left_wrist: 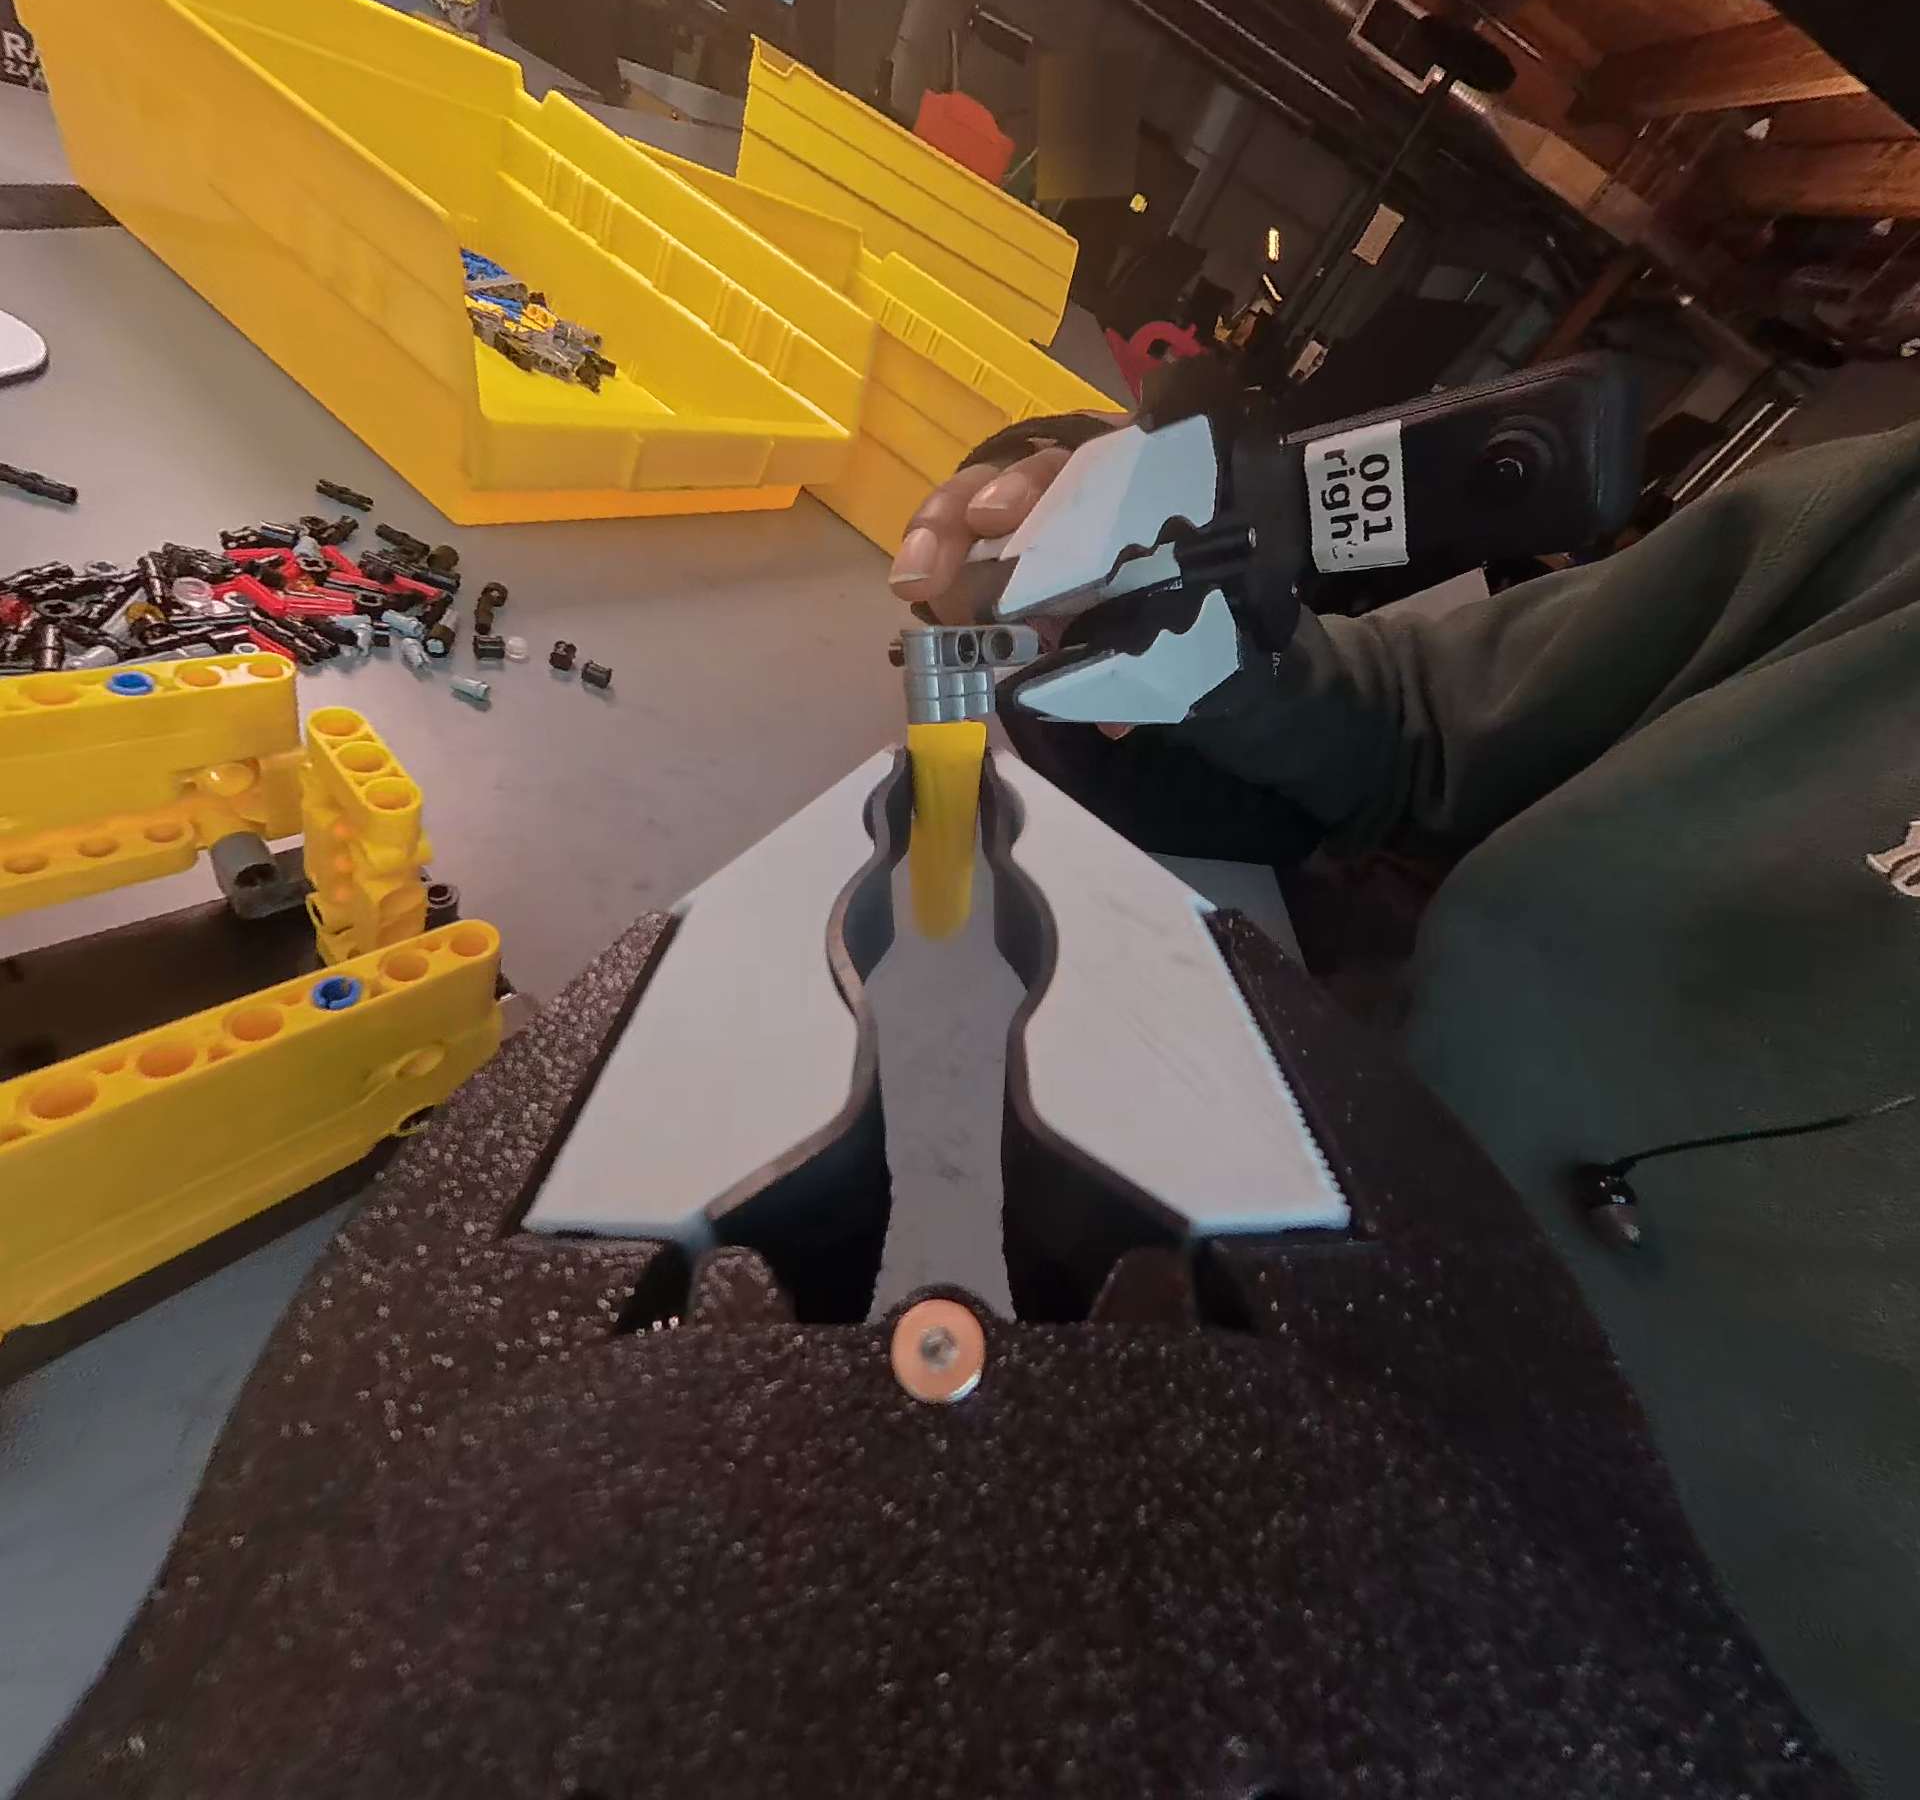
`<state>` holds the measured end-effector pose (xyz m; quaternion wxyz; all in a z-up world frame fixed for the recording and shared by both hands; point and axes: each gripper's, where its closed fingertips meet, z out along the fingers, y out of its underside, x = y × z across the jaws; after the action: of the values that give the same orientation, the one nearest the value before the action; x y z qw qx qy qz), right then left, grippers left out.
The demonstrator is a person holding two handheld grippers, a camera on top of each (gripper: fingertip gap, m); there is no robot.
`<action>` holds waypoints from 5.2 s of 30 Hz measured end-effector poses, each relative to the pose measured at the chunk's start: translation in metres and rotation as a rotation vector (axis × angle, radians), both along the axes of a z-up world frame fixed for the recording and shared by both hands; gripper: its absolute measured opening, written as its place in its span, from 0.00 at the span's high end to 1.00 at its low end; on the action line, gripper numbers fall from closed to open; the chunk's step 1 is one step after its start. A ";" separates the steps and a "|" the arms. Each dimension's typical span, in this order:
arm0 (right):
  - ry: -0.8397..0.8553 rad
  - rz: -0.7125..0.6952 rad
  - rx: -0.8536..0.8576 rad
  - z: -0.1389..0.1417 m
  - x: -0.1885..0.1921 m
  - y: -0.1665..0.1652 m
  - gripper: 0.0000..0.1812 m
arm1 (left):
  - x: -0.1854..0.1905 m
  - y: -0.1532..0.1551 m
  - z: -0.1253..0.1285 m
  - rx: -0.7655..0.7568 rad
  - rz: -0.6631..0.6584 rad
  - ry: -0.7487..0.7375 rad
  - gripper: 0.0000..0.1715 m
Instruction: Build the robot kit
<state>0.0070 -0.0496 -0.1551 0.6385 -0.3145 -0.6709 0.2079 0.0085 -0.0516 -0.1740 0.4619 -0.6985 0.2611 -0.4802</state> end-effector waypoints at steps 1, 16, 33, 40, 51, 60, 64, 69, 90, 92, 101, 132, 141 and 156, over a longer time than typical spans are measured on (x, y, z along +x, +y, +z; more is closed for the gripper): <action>-0.006 0.000 -0.003 -0.001 0.000 0.001 0.94 | 0.000 0.000 -0.001 -0.002 0.002 0.002 0.93; -0.036 -0.001 -0.051 -0.008 0.003 0.007 0.93 | 0.003 0.006 -0.007 0.007 0.017 0.053 0.93; 0.078 -0.024 -0.232 -0.001 -0.005 0.014 0.92 | -0.009 0.006 -0.004 0.120 0.040 0.061 0.94; 0.164 0.033 -0.375 0.009 -0.002 0.013 0.92 | -0.002 0.005 -0.002 0.139 0.057 0.089 0.93; 0.279 -0.092 -0.566 0.023 0.004 0.050 0.92 | -0.029 0.019 0.027 0.286 0.325 0.080 0.95; 0.425 -0.400 -0.571 0.100 -0.012 0.177 0.95 | -0.073 0.041 0.036 0.300 0.550 0.028 0.95; 0.440 -0.369 -0.539 0.136 -0.037 0.230 0.96 | -0.079 0.045 0.029 0.284 0.574 0.053 0.95; 0.367 -0.350 -0.447 0.153 -0.078 0.280 0.96 | -0.100 0.052 0.030 0.331 0.652 0.110 0.95; 0.325 -0.623 -0.456 0.124 -0.082 0.355 0.98 | -0.096 0.048 0.031 0.284 0.601 0.068 0.95; 0.344 -0.634 -0.442 0.128 -0.078 0.359 0.98 | -0.097 0.049 0.029 0.276 0.607 0.069 0.95; 0.357 -0.578 -0.516 0.129 -0.069 0.359 0.95 | -0.099 0.054 0.020 0.254 0.622 0.075 0.95; -0.169 0.220 -0.891 0.001 -0.015 0.003 0.89 | -0.005 -0.005 -0.005 0.377 0.062 0.327 0.91; -0.259 0.047 -0.783 -0.040 0.013 0.026 0.96 | -0.094 0.002 0.006 0.305 0.198 0.465 0.84; -0.443 0.055 -0.672 -0.077 0.015 0.013 0.95 | -0.078 -0.022 -0.090 0.014 -0.012 0.718 0.91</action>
<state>0.0224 -0.0363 -0.2321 0.3344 -0.5250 -0.6950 0.3599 -0.0699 -0.0735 -0.2637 0.3425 -0.8179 0.4142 -0.2052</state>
